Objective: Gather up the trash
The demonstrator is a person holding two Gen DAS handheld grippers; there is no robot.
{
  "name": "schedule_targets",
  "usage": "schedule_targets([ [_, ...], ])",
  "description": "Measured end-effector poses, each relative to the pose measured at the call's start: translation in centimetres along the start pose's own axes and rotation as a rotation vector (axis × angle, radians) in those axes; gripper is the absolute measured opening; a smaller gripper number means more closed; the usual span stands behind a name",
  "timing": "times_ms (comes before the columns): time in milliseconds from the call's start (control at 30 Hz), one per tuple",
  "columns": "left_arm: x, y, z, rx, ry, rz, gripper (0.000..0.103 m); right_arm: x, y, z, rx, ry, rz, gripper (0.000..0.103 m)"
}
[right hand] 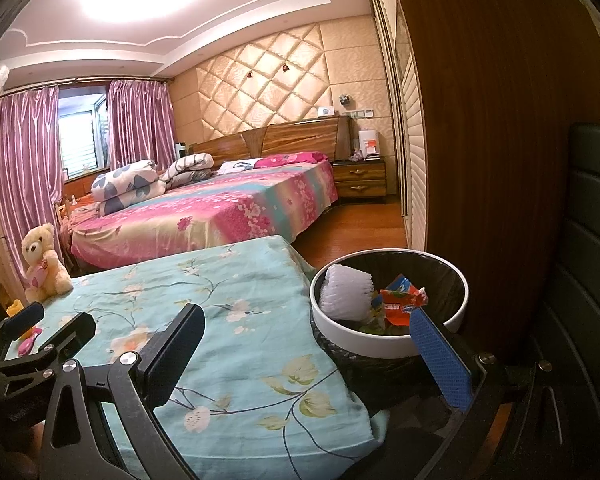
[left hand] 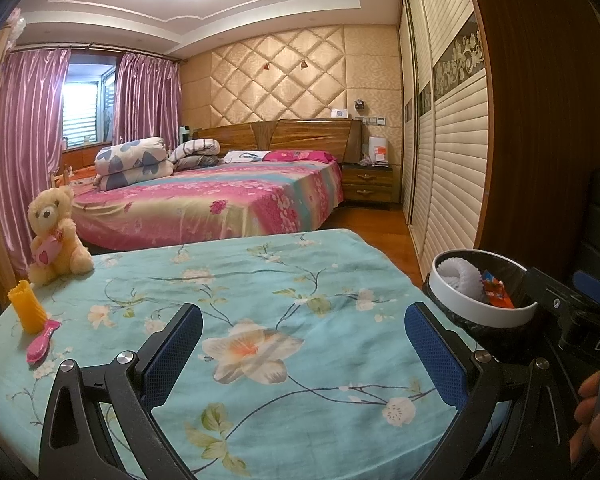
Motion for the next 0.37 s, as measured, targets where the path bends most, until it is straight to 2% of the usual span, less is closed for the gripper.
schedule_targets([
  [367,-0.4,-1.5,-0.9,-0.012,0.012,-0.040,0.102,-0.3,-1.4,-0.4,0.009,0.002,-0.047,0.103],
])
Point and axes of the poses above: each gripper's, at about its wrist camera, not at the fingertips, and y roughly against the way its jaws point, z to its right, x to its top, the point moved 4 cm from there along -y, roughly the way its jaws point, and after that the axes turned 5 degrees about -y, right-handed, at the moved point
